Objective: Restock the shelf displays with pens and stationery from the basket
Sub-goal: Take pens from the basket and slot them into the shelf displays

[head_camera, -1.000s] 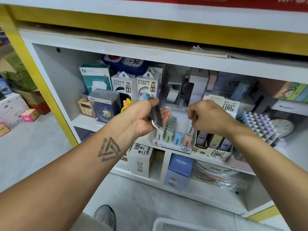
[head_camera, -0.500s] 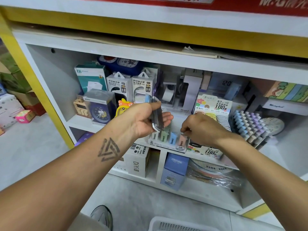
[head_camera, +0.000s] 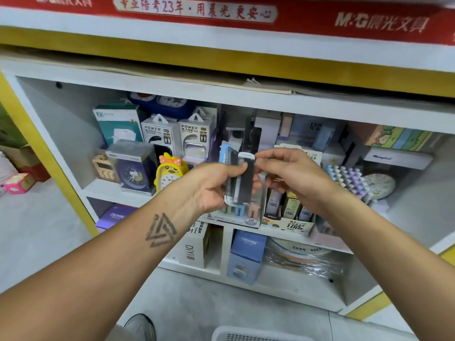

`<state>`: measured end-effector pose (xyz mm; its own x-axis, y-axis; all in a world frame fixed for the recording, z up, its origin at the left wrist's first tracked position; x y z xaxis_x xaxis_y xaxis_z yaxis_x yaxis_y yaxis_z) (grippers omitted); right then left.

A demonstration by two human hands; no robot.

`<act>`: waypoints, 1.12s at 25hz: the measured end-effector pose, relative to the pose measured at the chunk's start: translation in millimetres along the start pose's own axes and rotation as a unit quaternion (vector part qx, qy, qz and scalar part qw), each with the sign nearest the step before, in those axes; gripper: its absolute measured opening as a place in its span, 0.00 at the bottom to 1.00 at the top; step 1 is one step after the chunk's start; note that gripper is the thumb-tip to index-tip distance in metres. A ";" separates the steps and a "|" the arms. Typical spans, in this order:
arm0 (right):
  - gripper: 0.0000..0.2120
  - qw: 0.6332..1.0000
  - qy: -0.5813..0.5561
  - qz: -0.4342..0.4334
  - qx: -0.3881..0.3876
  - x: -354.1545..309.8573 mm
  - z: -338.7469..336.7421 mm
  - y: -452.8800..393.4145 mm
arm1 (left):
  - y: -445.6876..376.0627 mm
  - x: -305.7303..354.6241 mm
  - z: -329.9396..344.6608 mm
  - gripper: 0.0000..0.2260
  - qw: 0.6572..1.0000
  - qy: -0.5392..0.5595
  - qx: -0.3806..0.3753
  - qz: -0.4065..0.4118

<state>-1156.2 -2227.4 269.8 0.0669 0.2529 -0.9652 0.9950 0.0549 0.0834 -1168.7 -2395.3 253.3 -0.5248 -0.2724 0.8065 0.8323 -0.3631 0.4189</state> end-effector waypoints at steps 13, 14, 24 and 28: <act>0.14 0.991 -0.128 -0.042 -0.013 1.6 -74.4 24.7 | -12.5 -20.9 57.0 0.12 0.994 -0.024 -0.102 -0.039; 0.12 0.995 -0.080 -0.062 0.010 1.2 -82.7 28.0 | -15.3 -24.2 59.5 0.13 0.995 -0.053 -0.078 -0.027; 0.07 0.861 0.484 -0.137 0.079 16.6 -112.4 34.6 | -21.7 -28.8 61.5 0.08 0.997 -0.036 -0.045 -0.044; 0.07 0.803 0.568 -0.168 0.068 29.0 -94.8 37.2 | -16.8 -28.7 66.1 0.13 0.994 0.028 -0.093 -0.053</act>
<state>-1124.2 -2126.4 268.4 -0.2404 0.9680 -0.0726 0.9469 0.2174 -0.2368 -1155.8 -2322.4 250.7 -0.6207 -0.2711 0.7357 0.7274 -0.5494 0.4112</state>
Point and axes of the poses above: each hand's wrist, its own y-axis away from the middle knuckle, its own z-axis out of the palm, x = y × z, the point moved 2 cm from there along -y, towards the middle knuckle, and after that the axes turned 2 degrees about z, right-handed, at the moved point
